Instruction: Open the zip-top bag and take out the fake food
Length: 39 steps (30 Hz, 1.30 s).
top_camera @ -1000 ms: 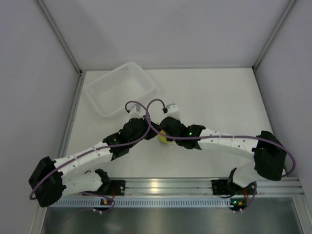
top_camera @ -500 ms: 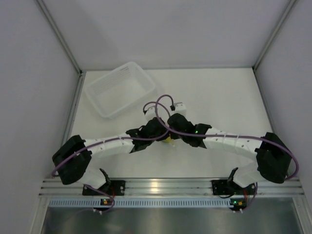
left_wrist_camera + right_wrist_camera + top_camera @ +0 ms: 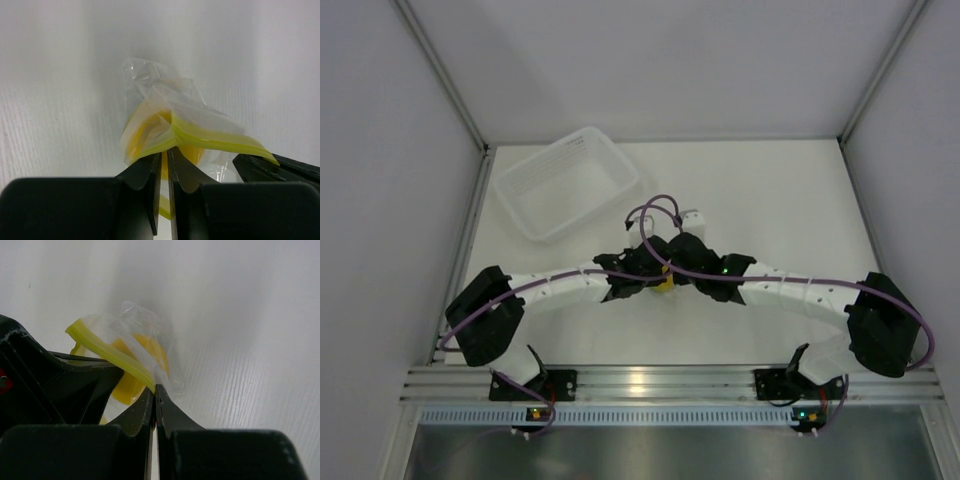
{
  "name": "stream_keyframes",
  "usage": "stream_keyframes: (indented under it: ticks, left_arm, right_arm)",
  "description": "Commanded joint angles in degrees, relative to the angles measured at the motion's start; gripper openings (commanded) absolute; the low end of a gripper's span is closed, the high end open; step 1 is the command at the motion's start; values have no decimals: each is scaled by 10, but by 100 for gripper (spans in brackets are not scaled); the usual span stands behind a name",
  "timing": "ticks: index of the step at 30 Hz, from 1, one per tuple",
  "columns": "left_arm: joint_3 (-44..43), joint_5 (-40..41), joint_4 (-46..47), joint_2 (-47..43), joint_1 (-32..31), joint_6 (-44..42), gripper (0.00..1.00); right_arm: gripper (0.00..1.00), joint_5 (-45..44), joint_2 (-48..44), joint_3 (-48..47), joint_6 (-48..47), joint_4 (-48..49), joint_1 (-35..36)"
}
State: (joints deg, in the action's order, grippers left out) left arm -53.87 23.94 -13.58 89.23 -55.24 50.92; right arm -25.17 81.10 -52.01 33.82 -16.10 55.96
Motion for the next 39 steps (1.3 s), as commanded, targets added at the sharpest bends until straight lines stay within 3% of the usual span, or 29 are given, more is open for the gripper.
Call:
stream_keyframes:
  ticks: [1,11,24,39]
  left_arm:
    - [-34,30,-53,12,-4,-38,16]
    - [-46,-41,-61,24,-3,-79,40]
    - [-95,-58,-59,69,-3,-82,63]
    - [-67,-169,84,118,-4,-47,68]
  right_arm:
    - [0,-31,-16,-1,-10,-3,-3]
    - [0,-36,-16,8,-20,-5,-3]
    - [0,-10,-19,35,-25,9,-3]
    - [0,33,-56,103,-16,40,-33]
